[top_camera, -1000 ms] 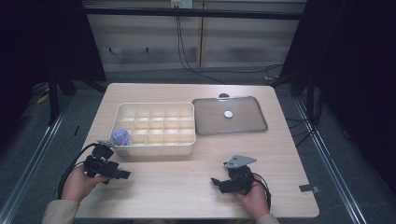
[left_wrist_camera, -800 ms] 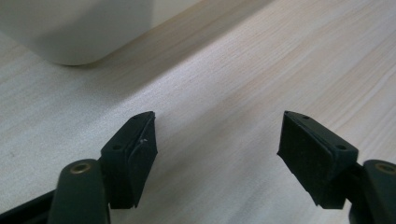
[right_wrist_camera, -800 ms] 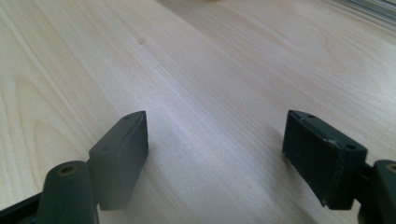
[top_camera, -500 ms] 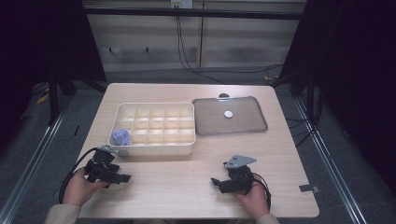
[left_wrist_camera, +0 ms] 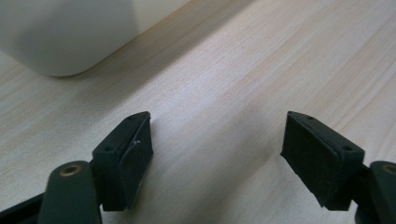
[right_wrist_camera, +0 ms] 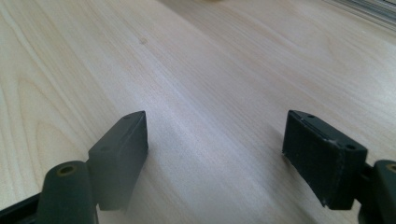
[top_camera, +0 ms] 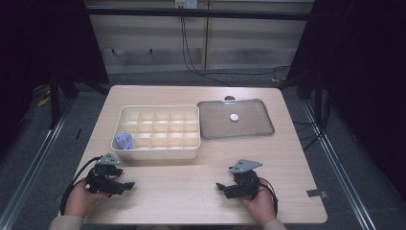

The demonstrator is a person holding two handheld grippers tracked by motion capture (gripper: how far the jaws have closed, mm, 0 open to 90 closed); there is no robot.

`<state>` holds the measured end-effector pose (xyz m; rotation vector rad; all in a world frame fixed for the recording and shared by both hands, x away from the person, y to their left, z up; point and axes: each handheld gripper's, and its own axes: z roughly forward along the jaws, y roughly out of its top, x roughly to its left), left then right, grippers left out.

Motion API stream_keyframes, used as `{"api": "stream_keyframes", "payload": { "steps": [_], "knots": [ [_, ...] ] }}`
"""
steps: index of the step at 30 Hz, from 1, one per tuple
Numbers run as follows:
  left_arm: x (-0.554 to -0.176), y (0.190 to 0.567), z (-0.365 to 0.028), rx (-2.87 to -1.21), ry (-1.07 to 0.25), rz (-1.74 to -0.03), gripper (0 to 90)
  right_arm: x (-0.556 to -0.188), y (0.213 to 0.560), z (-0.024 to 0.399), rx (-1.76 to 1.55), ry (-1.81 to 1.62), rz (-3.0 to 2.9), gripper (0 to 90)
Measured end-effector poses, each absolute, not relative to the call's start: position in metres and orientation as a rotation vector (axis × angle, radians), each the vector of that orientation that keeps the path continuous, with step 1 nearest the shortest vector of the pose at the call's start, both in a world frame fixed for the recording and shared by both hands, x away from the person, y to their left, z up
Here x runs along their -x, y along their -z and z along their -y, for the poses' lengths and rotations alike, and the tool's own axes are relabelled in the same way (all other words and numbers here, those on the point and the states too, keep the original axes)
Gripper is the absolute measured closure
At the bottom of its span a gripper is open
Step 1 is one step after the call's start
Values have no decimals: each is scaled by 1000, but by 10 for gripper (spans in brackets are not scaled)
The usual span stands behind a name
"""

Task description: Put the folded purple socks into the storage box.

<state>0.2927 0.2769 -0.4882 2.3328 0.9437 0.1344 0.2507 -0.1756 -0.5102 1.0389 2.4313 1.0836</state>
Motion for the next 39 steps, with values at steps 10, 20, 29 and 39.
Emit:
{"api": "stream_keyframes", "payload": {
  "steps": [10, 20, 29, 39],
  "knots": [
    [-285, 493, -279, -2291, -190, -923, 194, -251, 510, 176, -1037, -1084, -2433, 219],
    [-278, 499, -278, -2257, -240, -900, 158, -251, 510, 176, -1030, -1081, -2435, 217],
    [-274, 502, -279, -2247, -290, -863, 153, -250, 510, 175, -1029, -1084, -2437, 215],
    [-273, 504, -277, -2235, -319, -865, 143, -250, 510, 175, -1027, -1083, -2440, 207]
  ]
}}
